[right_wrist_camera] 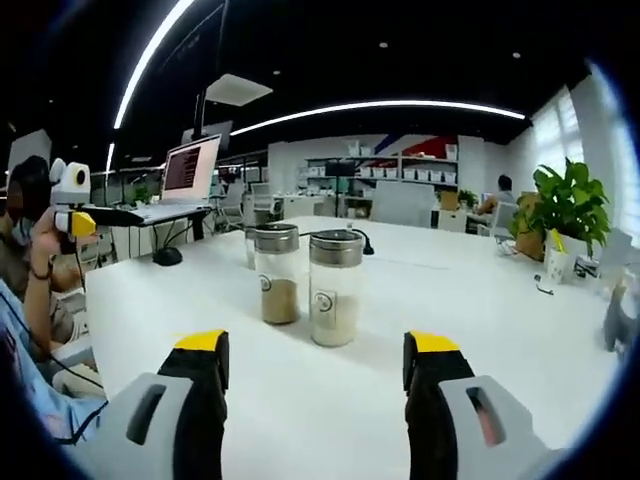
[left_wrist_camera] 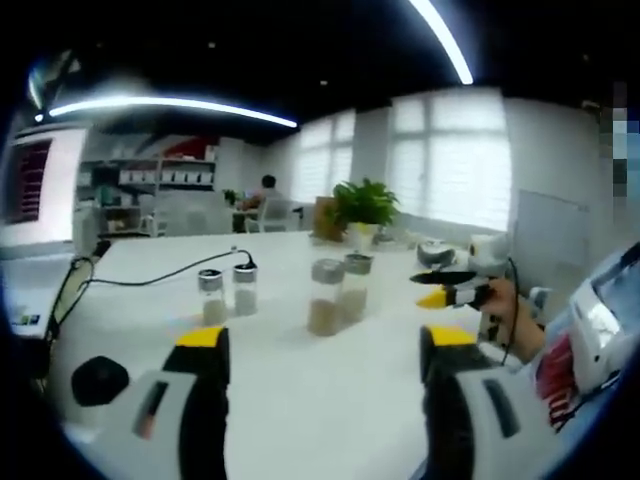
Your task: Rotate the seasoning bottle until the label or dispensing opening points toward the visible target arrow and the bottle remains upright within the marked orientation range
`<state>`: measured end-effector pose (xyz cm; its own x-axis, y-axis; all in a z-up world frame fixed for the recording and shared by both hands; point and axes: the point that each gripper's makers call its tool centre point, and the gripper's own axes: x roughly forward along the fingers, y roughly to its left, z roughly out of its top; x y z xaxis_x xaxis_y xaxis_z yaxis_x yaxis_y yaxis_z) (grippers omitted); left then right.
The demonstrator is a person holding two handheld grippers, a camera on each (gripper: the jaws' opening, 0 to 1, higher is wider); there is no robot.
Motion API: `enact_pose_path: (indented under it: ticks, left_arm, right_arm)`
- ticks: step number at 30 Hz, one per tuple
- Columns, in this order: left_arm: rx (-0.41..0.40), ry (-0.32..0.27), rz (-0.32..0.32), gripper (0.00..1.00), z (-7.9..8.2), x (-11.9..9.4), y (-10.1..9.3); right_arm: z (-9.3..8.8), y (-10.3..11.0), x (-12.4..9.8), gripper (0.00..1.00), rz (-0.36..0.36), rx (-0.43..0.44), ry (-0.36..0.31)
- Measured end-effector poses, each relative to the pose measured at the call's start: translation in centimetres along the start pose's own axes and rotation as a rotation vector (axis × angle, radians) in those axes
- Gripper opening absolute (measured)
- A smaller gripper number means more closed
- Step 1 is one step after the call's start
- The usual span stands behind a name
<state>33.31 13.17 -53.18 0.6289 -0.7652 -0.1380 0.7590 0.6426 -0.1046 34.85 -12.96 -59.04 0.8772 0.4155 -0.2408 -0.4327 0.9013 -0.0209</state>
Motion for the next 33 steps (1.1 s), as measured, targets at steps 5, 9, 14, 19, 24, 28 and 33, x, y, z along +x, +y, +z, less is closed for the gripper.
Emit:
enact_pose_path:
  ticks: [5,9,14,19,24,28,33]
  left_arm:
    - [-0.009,-0.005,0.001,0.82,0.0,0.0,0.1]
    - [-0.015,-0.012,-0.003,0.81,0.1,0.2,0.1]
    - [0.001,-0.103,-0.001,0.81,2.3,-0.4,-0.1]
    - [0.053,-0.172,0.041,0.83,3.9,-0.5,0.1]
    - [0.019,-0.235,0.026,0.82,5.2,-0.4,0.4]
    - [0.022,-0.257,0.040,0.83,6.0,0.2,1.1]
    - [0.029,-0.263,0.030,0.82,7.0,1.8,1.6]
  right_arm:
    - [-0.4,0.9,0.5,0.79,0.055,0.023,0.000]
    - [-0.3,1.3,0.9,0.84,0.074,-0.006,-0.005]
    - [0.0,1.9,1.0,0.77,0.087,-0.021,-0.008]
    - [-0.8,1.7,0.8,0.72,0.074,-0.017,0.031]
    - [0.1,1.2,0.5,0.74,0.038,-0.045,-0.004]
    - [0.7,1.5,0.2,0.73,0.043,-0.045,-0.033]
    - [0.9,1.8,-0.2,0.72,0.051,-0.045,-0.042]
